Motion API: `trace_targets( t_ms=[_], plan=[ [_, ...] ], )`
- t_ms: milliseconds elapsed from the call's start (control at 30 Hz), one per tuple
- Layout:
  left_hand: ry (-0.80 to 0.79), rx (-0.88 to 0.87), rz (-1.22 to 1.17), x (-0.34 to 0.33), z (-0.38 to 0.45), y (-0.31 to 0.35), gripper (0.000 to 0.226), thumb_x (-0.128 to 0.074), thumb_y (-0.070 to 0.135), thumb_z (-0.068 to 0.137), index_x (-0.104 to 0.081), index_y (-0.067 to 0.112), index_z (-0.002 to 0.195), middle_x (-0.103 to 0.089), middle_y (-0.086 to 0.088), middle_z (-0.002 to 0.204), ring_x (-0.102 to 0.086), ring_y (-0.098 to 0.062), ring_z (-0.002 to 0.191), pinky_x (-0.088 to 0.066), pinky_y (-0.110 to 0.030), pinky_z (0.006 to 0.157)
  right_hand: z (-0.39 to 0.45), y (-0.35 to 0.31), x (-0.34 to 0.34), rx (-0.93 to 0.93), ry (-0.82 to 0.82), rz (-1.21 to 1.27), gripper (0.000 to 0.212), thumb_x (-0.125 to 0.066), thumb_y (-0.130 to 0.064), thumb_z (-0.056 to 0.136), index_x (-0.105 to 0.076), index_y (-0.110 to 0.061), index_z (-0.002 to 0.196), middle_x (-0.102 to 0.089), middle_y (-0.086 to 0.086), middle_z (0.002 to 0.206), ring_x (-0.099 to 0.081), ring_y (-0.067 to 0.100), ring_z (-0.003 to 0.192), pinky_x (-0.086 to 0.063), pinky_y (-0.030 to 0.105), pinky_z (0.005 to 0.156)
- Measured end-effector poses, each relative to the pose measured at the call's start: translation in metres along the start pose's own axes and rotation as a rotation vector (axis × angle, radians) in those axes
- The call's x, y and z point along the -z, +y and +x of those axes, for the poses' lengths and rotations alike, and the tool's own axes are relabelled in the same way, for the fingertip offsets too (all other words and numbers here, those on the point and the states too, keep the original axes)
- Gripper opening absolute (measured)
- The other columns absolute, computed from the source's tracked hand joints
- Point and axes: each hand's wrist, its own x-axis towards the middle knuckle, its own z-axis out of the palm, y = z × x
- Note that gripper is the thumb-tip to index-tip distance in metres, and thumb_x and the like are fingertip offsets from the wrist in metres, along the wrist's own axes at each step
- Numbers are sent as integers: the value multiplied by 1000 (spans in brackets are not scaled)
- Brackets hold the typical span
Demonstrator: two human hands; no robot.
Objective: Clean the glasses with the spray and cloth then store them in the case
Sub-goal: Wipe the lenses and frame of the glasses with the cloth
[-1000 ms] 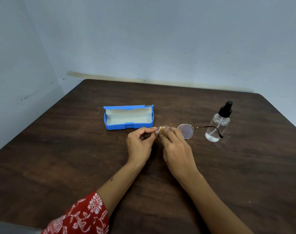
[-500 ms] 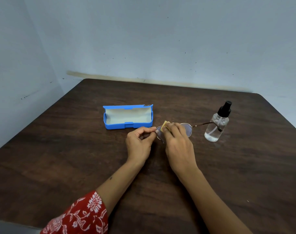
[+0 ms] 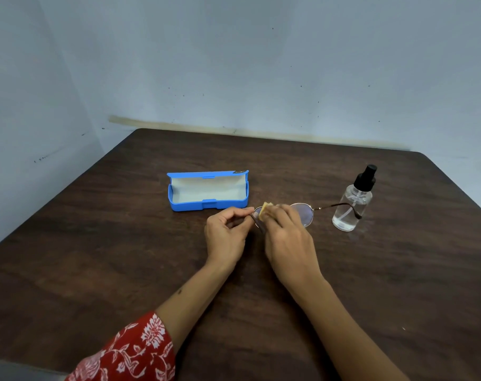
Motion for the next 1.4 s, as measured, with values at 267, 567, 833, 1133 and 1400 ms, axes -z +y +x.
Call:
trace_targets(
  t_ms=[267,567,833,1133,1400],
  plan=[
    [-6,2,-12,0,0,1,12,-72,-1,77,-73,9,84,-74,-3,89,-71,-12,86,-56,-37,86,6,4,0,-45,-13,-28,32,-81,-6,68,-71,-1,98,-68,8,103,-44,18,104,-54,25,66],
    [-6,-5,14,0,0,1,13,-73,1,76,-73,9,86,-74,-2,90,-71,-11,86,-57,-36,85,4,4,3,-9,2,-11,21,-69,-5,75,-72,-4,96,-69,5,99,-45,17,102,-54,25,61],
    [7,11,-6,1,-1,1,14,-73,0,76,-73,9,87,-74,-5,91,-71,-13,87,-56,-37,86,-3,-2,-2,51,-9,-15,28,-52,-4,77,-71,-5,97,-68,3,95,-58,20,95,-52,25,70],
    [12,5,3,1,-1,2,15,-72,0,76,-73,12,85,-74,-2,90,-70,-11,87,-56,-35,85,-4,-3,-3,33,22,8,27,-54,-2,75,-71,-3,96,-68,5,93,-46,18,96,-52,26,68],
    [-14,-14,22,0,0,1,14,-73,2,76,-73,10,86,-74,-2,90,-70,-11,88,-56,-35,84,5,2,-4,-14,40,-35,22,-64,-4,76,-70,-1,97,-68,9,102,-47,20,104,-54,28,71]
  ],
)
